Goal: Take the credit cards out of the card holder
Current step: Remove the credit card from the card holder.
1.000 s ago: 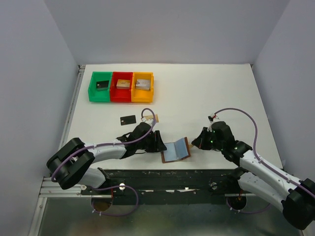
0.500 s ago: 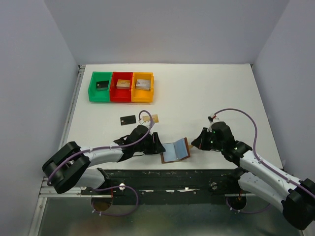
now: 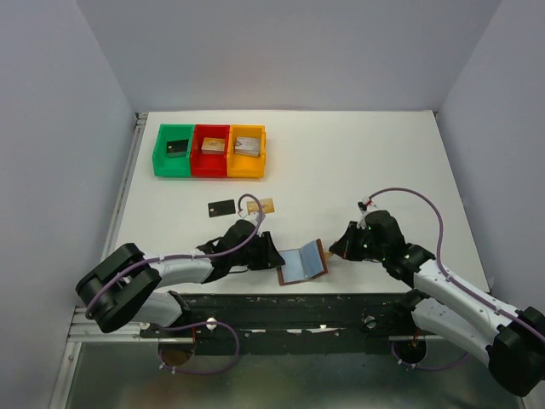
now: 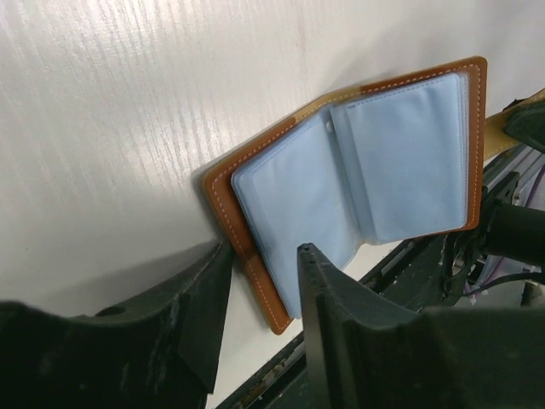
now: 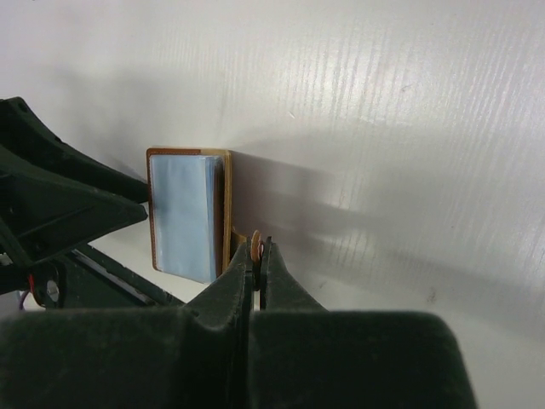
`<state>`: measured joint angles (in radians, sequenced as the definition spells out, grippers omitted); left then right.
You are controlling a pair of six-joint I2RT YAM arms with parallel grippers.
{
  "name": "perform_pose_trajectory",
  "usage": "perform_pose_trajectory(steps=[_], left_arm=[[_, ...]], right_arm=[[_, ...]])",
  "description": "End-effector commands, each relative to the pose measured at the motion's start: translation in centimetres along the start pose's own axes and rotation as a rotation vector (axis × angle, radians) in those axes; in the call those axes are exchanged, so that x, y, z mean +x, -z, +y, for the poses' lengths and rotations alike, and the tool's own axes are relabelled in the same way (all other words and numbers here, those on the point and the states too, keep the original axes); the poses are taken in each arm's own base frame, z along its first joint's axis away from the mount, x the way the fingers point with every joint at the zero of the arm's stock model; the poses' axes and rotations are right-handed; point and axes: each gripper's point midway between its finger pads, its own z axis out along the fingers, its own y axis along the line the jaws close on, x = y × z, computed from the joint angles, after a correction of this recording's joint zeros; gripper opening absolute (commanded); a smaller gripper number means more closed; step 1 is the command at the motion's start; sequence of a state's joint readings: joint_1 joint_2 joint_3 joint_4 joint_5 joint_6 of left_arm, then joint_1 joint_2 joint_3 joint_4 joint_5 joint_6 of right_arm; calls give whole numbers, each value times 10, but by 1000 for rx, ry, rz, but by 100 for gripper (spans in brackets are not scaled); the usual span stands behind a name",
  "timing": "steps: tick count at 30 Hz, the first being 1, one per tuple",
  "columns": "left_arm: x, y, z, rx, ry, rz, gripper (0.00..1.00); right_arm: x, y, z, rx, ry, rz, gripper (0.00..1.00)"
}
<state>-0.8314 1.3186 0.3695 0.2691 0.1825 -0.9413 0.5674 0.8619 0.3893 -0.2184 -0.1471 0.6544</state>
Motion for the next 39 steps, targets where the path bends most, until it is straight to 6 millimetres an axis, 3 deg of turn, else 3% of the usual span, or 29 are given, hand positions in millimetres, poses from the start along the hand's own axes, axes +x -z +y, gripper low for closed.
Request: perform_pose_trajectory(steps=[1,11,15,18,22,28,33,39], left_arm=[[-3,-8,-10,47,-5,10,46],[-7,-8,-7,42,-17,-7,0],[-9,-4,-1,8,-47,-9,0],[-15,2,5,-43,-85,-18,0],[-25,10,7,-94,-148,-33,0],[-36,19,7,-145,-206,-49,0],[-39,21,6,-148,-213,-53,0],[-48,17,-31,8,-185,-80,0]], right_arm=[[0,-1,6,-40,10,6,1],[-4,1,7,-29,28,8,0],[-9,3,5,1,29,2,4],[-12,5,2,32,27,-1,20],[-13,5,7,17,22,8,32],[-5,-3,15,-23,-4,69,38],[1,-7,7,10,-9,97,40],[9,-8,-8,81,5,128,41]])
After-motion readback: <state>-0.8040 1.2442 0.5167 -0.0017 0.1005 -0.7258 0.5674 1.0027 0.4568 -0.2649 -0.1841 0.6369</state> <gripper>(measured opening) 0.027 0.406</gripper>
